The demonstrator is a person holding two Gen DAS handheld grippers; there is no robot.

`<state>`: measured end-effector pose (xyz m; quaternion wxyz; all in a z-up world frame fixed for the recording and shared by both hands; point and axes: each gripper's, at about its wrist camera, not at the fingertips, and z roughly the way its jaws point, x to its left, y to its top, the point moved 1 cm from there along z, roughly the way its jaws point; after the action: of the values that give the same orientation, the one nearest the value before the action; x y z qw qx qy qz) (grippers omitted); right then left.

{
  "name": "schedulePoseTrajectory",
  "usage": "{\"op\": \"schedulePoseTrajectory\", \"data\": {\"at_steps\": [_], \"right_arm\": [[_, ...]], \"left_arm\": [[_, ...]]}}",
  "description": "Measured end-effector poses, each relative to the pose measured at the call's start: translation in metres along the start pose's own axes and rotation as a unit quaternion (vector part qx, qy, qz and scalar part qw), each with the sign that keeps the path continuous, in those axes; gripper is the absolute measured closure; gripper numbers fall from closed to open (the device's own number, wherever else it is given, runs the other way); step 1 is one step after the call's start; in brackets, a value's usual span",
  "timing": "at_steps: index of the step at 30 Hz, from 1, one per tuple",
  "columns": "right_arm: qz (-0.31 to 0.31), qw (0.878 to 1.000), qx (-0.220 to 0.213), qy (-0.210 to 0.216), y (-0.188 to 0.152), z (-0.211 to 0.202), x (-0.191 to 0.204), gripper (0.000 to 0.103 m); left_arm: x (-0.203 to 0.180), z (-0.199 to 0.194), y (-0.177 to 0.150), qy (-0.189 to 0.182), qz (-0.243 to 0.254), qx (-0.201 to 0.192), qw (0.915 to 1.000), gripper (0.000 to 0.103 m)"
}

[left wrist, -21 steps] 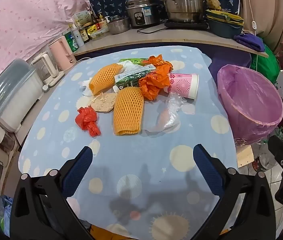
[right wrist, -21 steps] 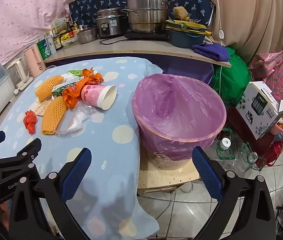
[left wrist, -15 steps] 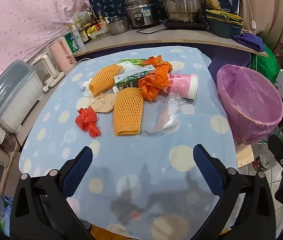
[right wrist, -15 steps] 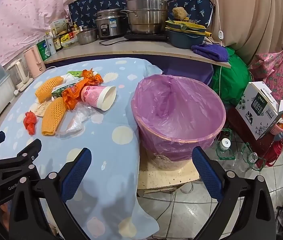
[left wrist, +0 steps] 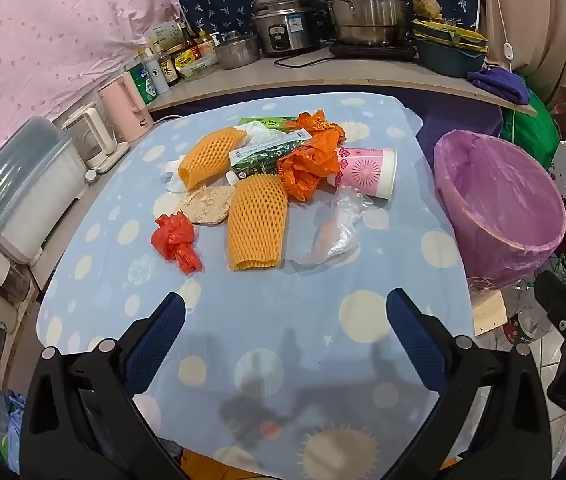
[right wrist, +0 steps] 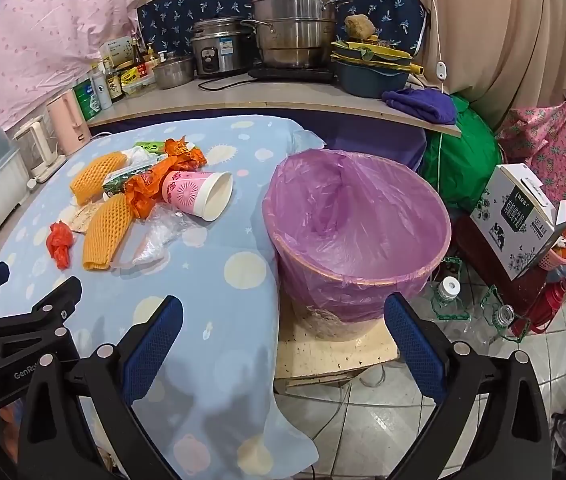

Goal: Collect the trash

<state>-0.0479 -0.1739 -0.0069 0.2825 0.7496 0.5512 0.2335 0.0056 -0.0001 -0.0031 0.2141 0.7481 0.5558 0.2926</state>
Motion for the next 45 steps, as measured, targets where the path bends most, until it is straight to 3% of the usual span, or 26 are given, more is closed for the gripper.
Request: {"op": "schedulePoseTrajectory", "data": {"at_steps": [45], "right_arm": [[0.006,1.000,-0.002,-0.014,-0.005,-0.008,-0.003,0.007]], "left_arm": [[-0.009,-0.005,-0.003,-0.021,0.010,-0.005,0.9997,0.007]]}}
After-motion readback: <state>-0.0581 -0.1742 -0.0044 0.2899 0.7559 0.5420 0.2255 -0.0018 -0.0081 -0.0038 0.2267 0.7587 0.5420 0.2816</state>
